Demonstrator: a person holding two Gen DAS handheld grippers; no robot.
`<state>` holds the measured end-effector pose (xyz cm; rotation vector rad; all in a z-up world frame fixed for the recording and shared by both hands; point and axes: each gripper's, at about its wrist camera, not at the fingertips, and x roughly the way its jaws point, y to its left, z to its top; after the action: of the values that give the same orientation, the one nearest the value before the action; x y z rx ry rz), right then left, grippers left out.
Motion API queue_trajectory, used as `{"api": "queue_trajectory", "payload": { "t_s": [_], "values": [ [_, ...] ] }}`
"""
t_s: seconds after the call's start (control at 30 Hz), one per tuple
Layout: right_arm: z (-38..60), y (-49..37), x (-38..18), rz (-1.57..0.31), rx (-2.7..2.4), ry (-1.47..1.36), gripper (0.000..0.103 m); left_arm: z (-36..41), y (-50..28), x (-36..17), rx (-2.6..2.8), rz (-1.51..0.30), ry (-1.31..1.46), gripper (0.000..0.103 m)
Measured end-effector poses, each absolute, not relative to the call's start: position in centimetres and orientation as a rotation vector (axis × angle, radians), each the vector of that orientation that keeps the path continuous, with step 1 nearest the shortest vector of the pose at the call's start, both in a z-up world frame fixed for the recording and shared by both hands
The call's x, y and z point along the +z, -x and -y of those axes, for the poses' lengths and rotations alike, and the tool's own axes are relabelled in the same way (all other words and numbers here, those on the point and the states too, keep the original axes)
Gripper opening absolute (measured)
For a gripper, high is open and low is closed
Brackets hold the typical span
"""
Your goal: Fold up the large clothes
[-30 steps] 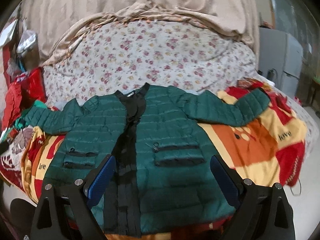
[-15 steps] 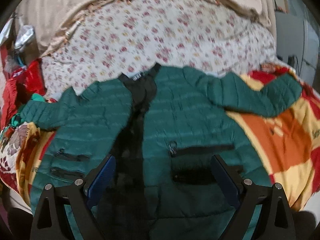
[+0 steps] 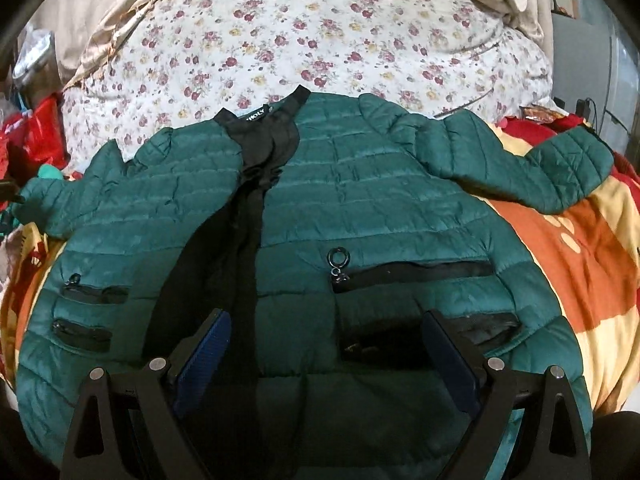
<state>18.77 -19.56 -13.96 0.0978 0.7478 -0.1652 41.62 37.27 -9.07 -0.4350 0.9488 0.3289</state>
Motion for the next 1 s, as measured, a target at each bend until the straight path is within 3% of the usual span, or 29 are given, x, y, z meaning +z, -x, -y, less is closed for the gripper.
{"api": "queue_trajectory", "payload": {
  "t_s": [0.23,0.27,0.3,0.33,0.37,0.4,0.43,0.83,1.0],
  "values": [
    [19.6,-19.6,-15.1,-0.77,-0.182,-0.086,0.094,-37.3,-44.8,-10.4,0.374,-0.935,0.42,0.078],
    [19.6,-19.6,-15.3,-0.771,-0.185,-0.084,0.095,-37.2,-45.1,-10.5,0.39,-0.94,0.413,0.072],
    [19.6,-19.6,-15.3,-0.77,-0.187,-0.082,0.095,-37.2,-45.3,-10.7,0.418,-0.948,0.395,0.055],
    [19.6,-19.6,-15.4,-0.766,-0.188,-0.077,0.096,-36.8,-45.7,-10.9,0.475,-0.966,0.346,0.048],
    [19.5,-19.5,-15.4,-0.762,-0.188,-0.074,0.096,-36.4,-45.9,-10.8,0.504,-0.977,0.311,0.036],
    [19.5,-19.5,-15.4,-0.76,-0.187,-0.074,0.096,-36.0,-45.9,-10.5,0.504,-0.979,0.299,0.018],
    [19.6,-19.4,-15.5,-0.757,-0.183,-0.075,0.096,-35.6,-45.8,-10.1,0.502,-0.978,0.292,0.013],
    [20.6,-17.6,-13.9,-0.724,-0.157,-0.176,0.096,-22.9,-39.6,0.9,0.212,-0.794,0.165,0.009],
    [21.2,-16.2,-12.7,-0.688,-0.164,-0.203,0.096,-14.9,-38.2,0.2,0.019,-0.832,0.13,0.009]
  ]
}}
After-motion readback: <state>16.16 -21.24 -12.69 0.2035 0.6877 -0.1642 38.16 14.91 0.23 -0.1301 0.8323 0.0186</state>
